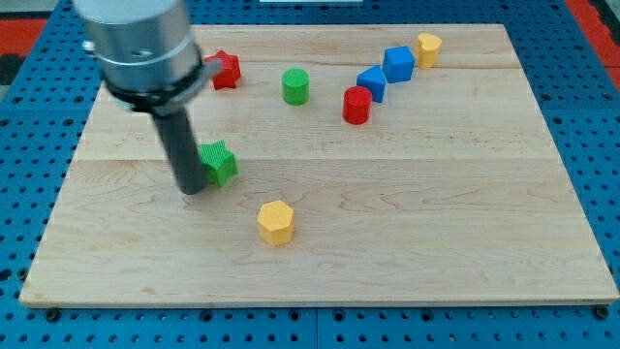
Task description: Slide the green star to the center of the board
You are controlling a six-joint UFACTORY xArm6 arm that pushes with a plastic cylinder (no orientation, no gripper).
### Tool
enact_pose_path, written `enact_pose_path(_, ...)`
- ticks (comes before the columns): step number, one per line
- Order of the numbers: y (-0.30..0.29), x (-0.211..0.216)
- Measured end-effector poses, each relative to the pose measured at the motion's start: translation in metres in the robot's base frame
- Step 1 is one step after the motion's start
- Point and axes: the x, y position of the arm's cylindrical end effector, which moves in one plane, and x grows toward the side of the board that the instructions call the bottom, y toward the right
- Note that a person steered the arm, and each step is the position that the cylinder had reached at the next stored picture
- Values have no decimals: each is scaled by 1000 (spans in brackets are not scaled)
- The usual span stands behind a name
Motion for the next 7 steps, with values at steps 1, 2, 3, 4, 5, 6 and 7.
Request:
enact_pose_path(1,35,-1)
enact_pose_path(2,106,-17)
enact_pose_path(3,77,-23)
enact_pose_path(4,-19,-31)
enact_pose_path(5,23,-14)
enact_pose_path(6,114,-50)
enact_pose_path(7,150,-44)
